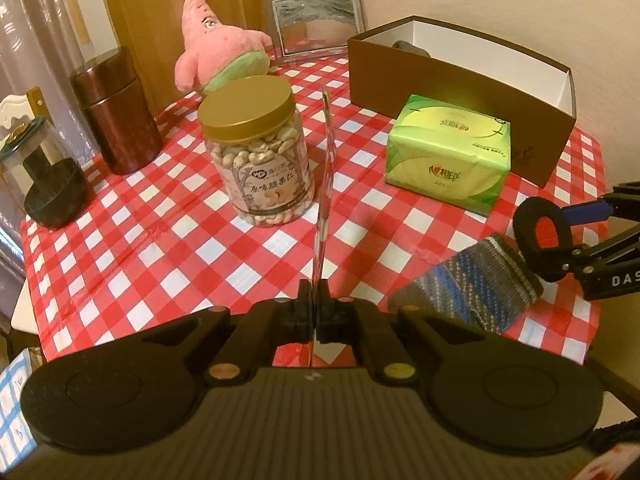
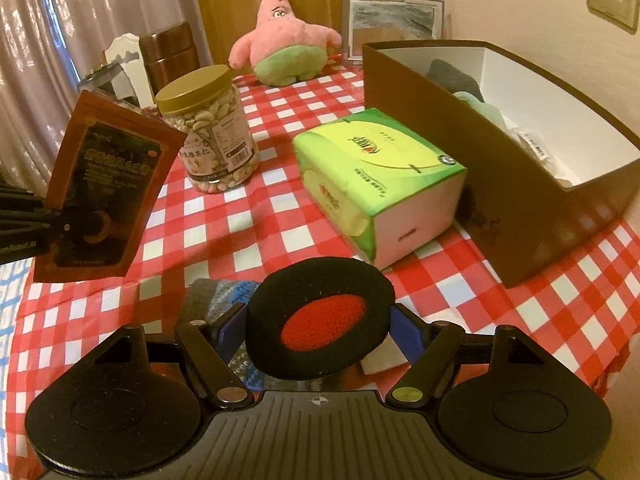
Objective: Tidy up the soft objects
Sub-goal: 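Lift and carry the orange packet and red-and-black pad with both grippers over the box, then open the left gripper to drop the orange packet into the box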
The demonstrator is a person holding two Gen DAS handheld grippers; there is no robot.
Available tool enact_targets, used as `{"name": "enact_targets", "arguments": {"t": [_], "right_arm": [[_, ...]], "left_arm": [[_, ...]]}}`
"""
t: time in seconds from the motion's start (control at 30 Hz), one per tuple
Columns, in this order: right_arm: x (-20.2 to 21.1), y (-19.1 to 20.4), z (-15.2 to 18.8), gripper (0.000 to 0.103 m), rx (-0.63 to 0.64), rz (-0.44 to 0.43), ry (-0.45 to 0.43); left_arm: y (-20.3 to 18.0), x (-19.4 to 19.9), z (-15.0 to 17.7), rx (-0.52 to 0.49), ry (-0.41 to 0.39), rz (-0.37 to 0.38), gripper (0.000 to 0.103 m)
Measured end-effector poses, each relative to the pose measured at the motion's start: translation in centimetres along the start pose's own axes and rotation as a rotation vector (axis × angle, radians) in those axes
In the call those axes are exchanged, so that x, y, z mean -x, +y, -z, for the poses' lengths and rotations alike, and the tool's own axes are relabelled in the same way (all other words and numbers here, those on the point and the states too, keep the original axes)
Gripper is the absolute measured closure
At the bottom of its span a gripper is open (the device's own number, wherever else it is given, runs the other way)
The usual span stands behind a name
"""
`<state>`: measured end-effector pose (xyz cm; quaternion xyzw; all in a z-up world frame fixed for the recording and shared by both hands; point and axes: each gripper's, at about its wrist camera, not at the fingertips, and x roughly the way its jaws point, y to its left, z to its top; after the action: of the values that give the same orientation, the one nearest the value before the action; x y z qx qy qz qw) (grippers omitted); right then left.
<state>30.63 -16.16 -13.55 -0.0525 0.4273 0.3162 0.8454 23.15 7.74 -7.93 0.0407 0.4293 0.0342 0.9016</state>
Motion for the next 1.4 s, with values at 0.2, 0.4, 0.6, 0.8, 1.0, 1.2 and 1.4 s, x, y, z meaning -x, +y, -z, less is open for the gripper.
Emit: {"name": "enact_targets", "arguments": {"t": [0.2,0.4,0.6,0.8,1.0,1.2,1.4], "right_arm": [[1.3,-1.2,0.0,0.027,-0.016,0.016,-0.005],[2.8,-2.7,-0.9,0.027,-0.025,0.039,-0.027],[4.4,-4.3,-2.9,0.027,-0.023,0.061,-0.08],[5.4,-6.5,-5.5,0.027,-0.019,0.092,-0.126],[5.4,-9.1,-8.2,0.027,-0.018,0.122,-0.176],[4.3,-11.6,-10.8,0.027,-0.04,0.145,-0.199],[2.4,-14.9,-13.0,0.027,-0.062,0.175,-0.194]], "left_arm": [[-0.6,-0.3,-1.2,-0.034,-0.014,-0.002,0.1],[-1.1,-1.1,-3.4,-0.072,-0.039,-0.005,0.099],[-1.5,-2.2,-6.6,-0.094,-0.079,-0.004,0.099],[-2.4,-3.7,-10.2,-0.101,-0.122,0.005,0.099],[-3.5,-5.6,-14.2,-0.131,-0.166,0.005,0.099],[-4.3,-7.8,-18.4,-0.169,-0.2,0.003,0.099],[-5.9,-9.8,-22.4,-0.207,-0.24,0.018,0.099]]}}
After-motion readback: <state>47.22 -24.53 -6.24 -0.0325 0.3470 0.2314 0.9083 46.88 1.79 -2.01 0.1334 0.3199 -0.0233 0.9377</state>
